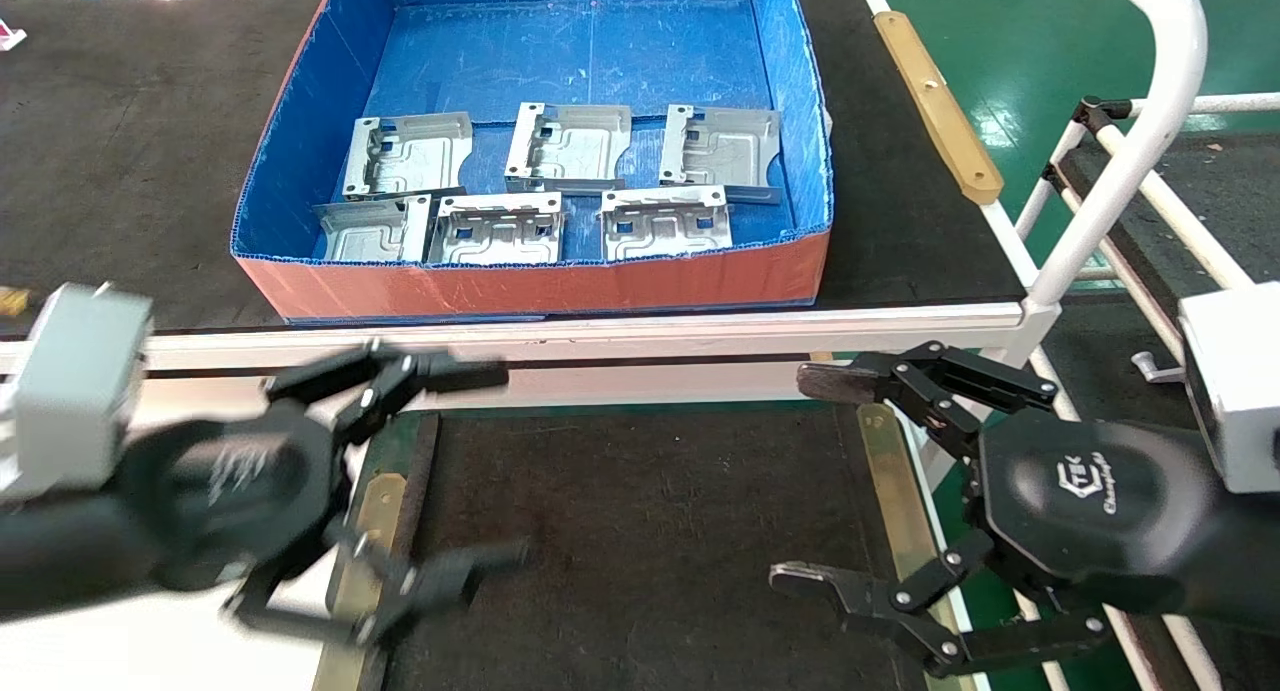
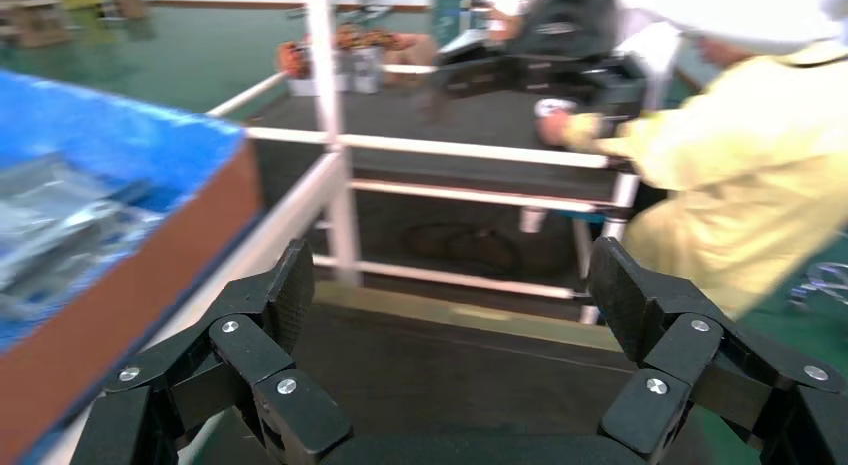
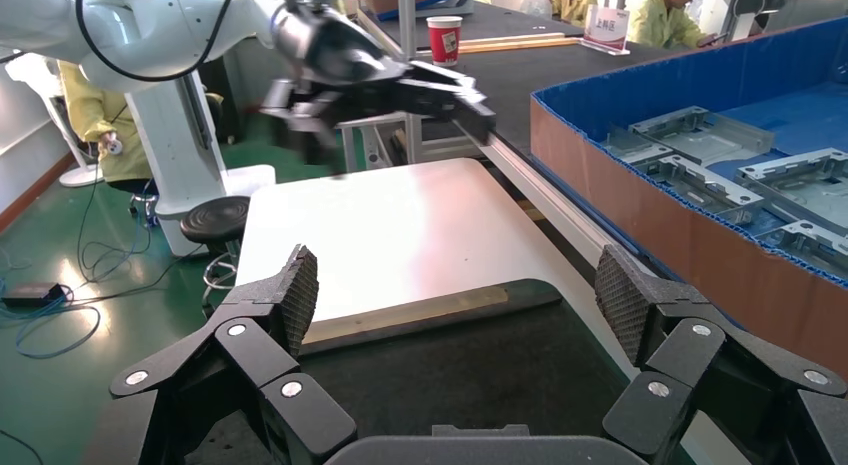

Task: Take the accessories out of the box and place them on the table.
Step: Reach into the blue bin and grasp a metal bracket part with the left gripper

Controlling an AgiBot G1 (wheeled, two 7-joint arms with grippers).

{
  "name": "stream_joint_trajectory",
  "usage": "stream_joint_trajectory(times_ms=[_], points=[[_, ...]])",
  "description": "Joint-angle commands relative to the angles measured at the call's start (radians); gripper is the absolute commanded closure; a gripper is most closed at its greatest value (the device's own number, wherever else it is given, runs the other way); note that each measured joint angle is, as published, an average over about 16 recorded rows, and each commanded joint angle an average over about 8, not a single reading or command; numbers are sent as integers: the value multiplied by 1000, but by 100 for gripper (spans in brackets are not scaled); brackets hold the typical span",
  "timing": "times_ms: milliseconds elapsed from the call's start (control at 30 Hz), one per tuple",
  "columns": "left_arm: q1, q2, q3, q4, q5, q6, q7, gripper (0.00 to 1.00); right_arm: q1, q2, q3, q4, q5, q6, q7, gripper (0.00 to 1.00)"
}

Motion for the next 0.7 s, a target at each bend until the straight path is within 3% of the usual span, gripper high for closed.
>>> stream_joint_trajectory(times_ms=[33,300,700], points=[[-14,13,4,5,23,-32,-3,0,0,0,0,0,0,0,0,0],[-105,99,42,66,159,-207,-27,0,0,0,0,0,0,0,0,0],[-243,223,127,152,358,-426,-142,0,0,0,0,0,0,0,0,0]])
